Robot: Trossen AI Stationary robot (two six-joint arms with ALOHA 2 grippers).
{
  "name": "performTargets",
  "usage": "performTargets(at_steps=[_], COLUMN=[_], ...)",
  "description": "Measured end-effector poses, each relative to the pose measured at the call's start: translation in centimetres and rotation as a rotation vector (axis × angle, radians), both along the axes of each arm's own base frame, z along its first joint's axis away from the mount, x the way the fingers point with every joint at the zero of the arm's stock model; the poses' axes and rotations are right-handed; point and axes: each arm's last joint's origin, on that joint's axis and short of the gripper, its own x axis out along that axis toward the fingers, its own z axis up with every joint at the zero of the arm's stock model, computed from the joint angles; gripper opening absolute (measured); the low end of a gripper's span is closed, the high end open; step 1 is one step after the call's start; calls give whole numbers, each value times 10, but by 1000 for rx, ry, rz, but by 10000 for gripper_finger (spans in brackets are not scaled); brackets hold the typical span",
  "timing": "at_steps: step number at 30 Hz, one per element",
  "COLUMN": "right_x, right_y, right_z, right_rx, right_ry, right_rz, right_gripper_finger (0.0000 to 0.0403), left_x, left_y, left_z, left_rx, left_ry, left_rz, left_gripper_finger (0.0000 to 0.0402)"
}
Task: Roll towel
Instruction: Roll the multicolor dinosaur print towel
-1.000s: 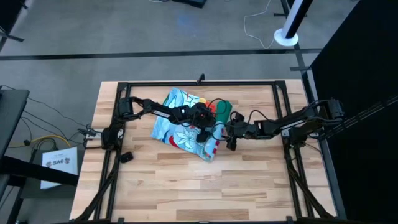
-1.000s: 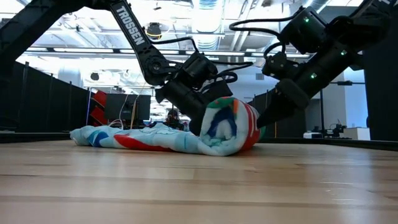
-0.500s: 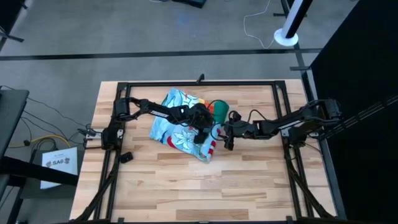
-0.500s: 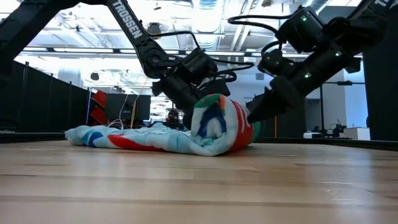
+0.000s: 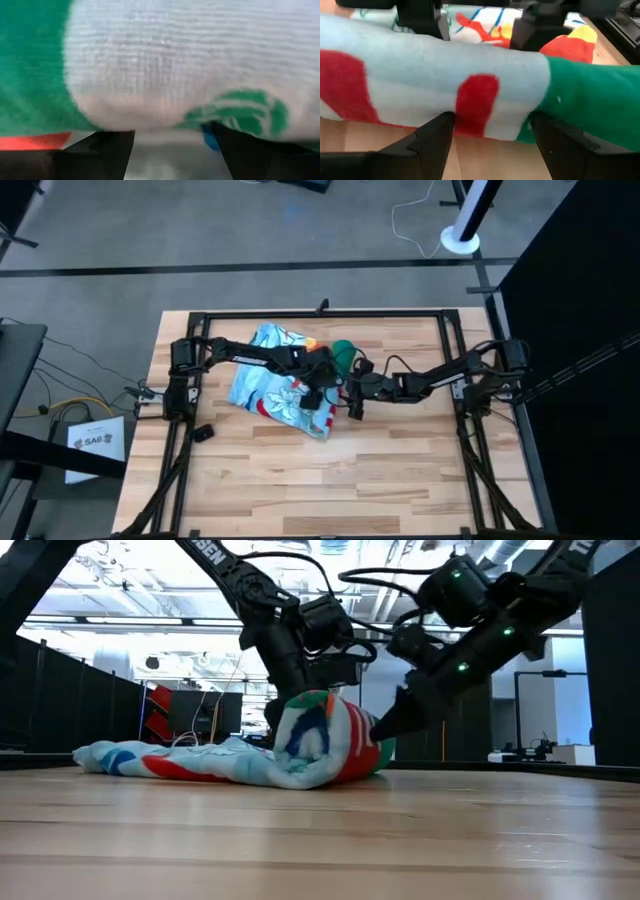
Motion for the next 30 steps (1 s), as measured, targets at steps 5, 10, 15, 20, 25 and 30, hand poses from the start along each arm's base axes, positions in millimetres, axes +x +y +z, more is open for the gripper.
performTargets(at_steps=[5,10,15,20,25,30], right_x=[18,31,44,68,89,101], right_y=[-3,-9,-17,-24,-26,-34], right_z=[3,10,10,-2,-4,7], right_rx=[-14,-36,-37,-18,-37,-53], right_ry=[-27,-59,-77,-92,-96,-137], right_rz=[6,8,3,17,32,29], right_gripper_finger=[256,256,256,256,256,256], left_x=[-8,-31,-65,-99,-134,-153], left_y=[0,-3,-9,-16,-27,-39], left_z=[6,25,76,140,146,116], left_rx=[17,79,126,125,107,65], left_ry=[118,340,375,147,-33,-168], left_rz=[6,9,26,93,103,75], left_gripper_finger=[249,249,245,240,236,235])
